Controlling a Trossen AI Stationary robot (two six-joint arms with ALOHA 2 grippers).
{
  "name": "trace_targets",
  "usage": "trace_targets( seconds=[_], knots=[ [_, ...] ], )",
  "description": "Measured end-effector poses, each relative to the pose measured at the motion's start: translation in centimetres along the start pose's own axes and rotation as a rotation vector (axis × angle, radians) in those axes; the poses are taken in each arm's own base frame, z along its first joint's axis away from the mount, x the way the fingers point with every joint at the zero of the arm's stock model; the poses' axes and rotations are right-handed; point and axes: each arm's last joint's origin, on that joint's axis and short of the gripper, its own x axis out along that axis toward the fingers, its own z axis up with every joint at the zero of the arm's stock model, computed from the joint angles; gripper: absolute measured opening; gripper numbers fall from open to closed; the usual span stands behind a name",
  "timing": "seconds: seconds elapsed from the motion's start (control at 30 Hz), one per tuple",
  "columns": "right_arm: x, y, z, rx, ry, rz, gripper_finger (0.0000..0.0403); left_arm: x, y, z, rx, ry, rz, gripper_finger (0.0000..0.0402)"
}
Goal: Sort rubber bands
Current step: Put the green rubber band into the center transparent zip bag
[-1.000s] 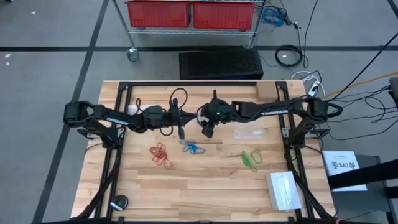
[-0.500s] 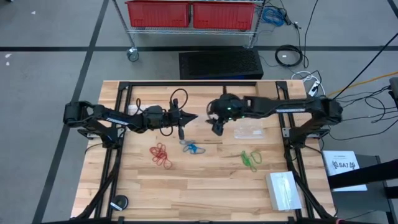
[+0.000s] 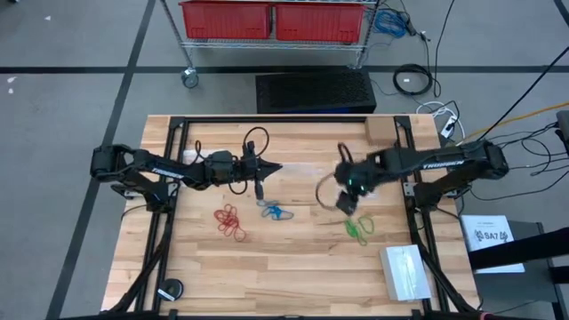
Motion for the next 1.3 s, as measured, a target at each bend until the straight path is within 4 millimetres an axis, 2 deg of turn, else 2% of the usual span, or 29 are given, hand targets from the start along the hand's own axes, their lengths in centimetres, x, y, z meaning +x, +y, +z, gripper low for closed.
trace_targets(
  seconds=[0.2, 0.37, 0.5, 0.6, 0.73, 0.97, 1.1, 1.3],
  knots=[
    [1.4, 0.6, -3.6, 0.105, 0.141, -0.160, 0.0220, 0.0, 0.0, 0.0, 0.000, 0.000, 0.000, 0.0000],
    [5.3, -0.2, -6.3, 0.149, 0.226, -0.206, 0.0220, 0.0, 0.0, 0.0, -0.001, 0.000, -0.015, 0.0000],
    [8.5, -0.8, -7.7, 0.158, 0.217, -0.137, 0.0219, 0.0, -0.1, -0.1, -0.001, 0.004, -0.019, 0.0000],
    [10.0, -1.0, -8.2, 0.158, 0.196, -0.083, 0.0219, 0.0, -0.1, -0.1, 0.000, 0.004, -0.019, 0.0000],
    [10.9, -1.7, -9.0, 0.174, 0.202, -0.107, 0.0226, 0.0, -0.1, -0.1, 0.000, 0.004, -0.019, 0.0000],
    [12.0, -3.2, -10.0, 0.243, 0.184, -0.197, 0.0271, 0.0, 0.0, -0.1, 0.000, 0.004, -0.017, 0.0000],
    [12.4, -2.9, -9.9, 0.267, 0.159, -0.147, 0.0286, 0.0, 0.2, -0.1, 0.000, 0.009, -0.010, 0.0000],
    [12.4, -2.5, -9.6, 0.279, 0.133, -0.104, 0.0285, 0.0, 0.3, -0.1, -0.001, 0.012, -0.008, 0.0000]
  ],
)
